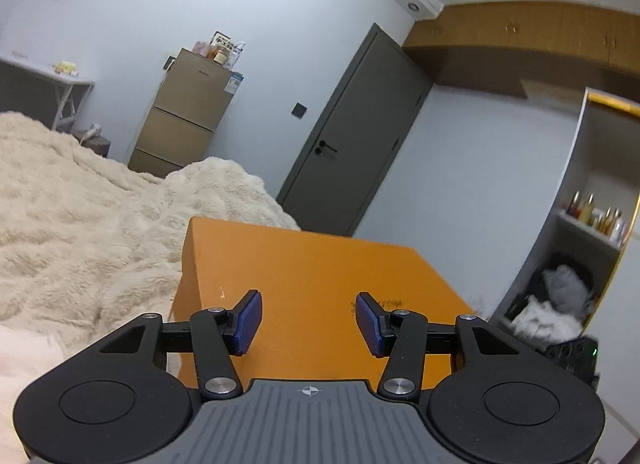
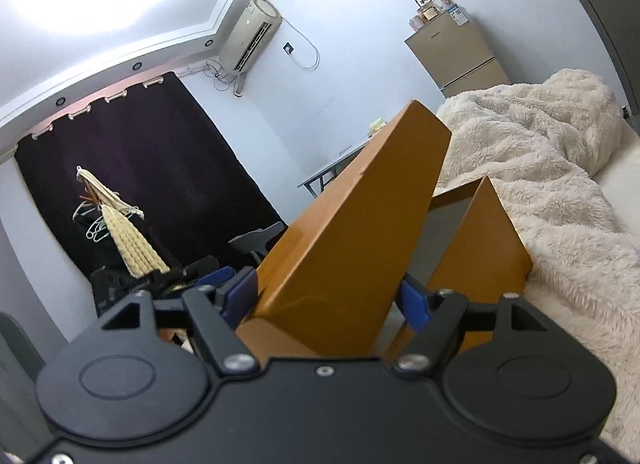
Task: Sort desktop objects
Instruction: 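Open the left gripper off the lid while the right gripper holds the box, then move the right gripper to the box wall and close on it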
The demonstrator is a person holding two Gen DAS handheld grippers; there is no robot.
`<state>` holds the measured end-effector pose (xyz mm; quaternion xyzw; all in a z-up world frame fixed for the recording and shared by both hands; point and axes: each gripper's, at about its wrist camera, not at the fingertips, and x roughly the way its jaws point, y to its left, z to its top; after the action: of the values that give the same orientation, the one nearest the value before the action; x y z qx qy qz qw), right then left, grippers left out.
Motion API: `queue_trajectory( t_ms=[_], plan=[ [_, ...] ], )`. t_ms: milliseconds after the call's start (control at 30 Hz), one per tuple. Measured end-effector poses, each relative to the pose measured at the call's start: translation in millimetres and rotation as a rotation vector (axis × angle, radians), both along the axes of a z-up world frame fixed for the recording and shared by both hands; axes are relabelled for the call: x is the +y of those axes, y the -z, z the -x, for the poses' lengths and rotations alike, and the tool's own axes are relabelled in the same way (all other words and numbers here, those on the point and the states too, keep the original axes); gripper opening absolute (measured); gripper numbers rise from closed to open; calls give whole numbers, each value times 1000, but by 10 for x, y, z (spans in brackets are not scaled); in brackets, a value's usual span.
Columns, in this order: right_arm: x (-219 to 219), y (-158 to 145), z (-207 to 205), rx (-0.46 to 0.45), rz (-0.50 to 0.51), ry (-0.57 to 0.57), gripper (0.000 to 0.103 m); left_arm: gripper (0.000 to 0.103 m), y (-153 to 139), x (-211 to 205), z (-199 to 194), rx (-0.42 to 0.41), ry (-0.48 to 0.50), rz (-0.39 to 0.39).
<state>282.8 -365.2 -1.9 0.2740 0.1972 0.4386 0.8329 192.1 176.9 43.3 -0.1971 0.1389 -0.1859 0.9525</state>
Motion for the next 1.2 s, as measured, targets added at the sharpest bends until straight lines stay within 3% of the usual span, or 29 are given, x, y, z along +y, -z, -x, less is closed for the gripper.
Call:
queue_trajectory(
  t_ms=[100, 133, 200, 367, 433, 500, 567, 667, 767, 933, 1200],
  plan=[
    [-81, 53, -32, 19, -35, -12, 68, 99, 58, 51, 241, -46, -34, -10],
    [-103, 64, -36, 20, -41, -12, 68, 102, 83, 59, 337, -66, -44, -22],
    [-111, 59, -30, 13, -35, -3, 68, 103, 190, 67, 633, -131, -54, -104],
    [-94, 48, 3, -5, -22, 15, 69, 103, 435, 38, 871, -197, -61, -285],
    [-98, 62, 8, -5, -30, 20, 69, 103, 501, 47, 830, -197, -17, -263],
    [-99, 77, 5, -6, -34, 26, 69, 103, 591, 82, 713, -161, 72, -164],
    [-97, 77, 10, -11, -33, 31, 70, 103, 640, 65, 644, -143, 87, -125],
    [-97, 70, 18, -17, -26, 36, 70, 101, 666, -67, 550, -146, 79, -167],
    [-104, 47, 50, -30, -5, 56, 73, 93, 633, -204, 567, -155, 78, -209],
    [-218, -6, 191, -79, 47, 168, 76, 90, 623, -312, 512, -173, 72, -234],
    [-324, 60, 376, -142, 124, 177, 79, 84, 625, -342, 463, -175, 54, -241]
  ],
)
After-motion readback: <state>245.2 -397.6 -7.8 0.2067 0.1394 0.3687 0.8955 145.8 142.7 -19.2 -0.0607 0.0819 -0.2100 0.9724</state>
